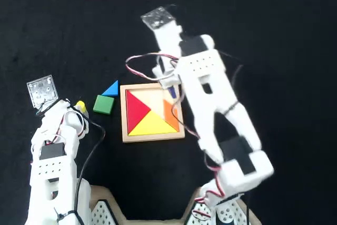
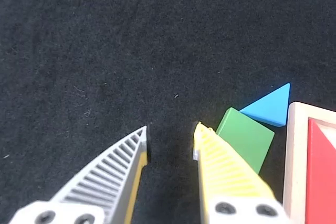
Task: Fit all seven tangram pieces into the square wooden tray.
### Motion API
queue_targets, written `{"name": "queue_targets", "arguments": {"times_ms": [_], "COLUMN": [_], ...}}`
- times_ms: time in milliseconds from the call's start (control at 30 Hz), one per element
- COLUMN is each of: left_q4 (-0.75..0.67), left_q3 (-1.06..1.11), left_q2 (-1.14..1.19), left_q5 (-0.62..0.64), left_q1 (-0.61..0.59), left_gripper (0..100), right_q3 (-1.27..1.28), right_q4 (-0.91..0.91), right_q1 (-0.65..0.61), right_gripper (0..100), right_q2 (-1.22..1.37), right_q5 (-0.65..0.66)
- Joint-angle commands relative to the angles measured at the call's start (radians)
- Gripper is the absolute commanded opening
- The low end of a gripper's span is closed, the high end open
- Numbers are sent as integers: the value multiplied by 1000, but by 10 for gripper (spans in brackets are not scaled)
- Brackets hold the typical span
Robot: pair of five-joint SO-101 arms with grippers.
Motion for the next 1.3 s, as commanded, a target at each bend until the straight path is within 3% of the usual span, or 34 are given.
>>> {"name": "queue_targets", "arguments": {"times_ms": [0,267,467,733,1200,1267], "left_q4": [-18,-18,-18,-18,-18,-18], "left_q3": [-5,-5,-5,-5,-5,-5], "left_q2": [-17,-17,-17,-17,-17,-17], "left_q5": [2,2,2,2,2,2], "left_q1": [10,27,30,30,30,30], "left_gripper": [154,152,152,152,152,152], "right_q3": [-174,-446,-466,-469,-427,-421], "right_q4": [35,252,261,255,245,249], "right_q1": [-17,-40,-41,-61,-54,-54], "right_gripper": [11,11,11,11,15,57], "right_q2": [145,358,404,426,443,443], "right_q5": [26,247,244,133,135,133]}}
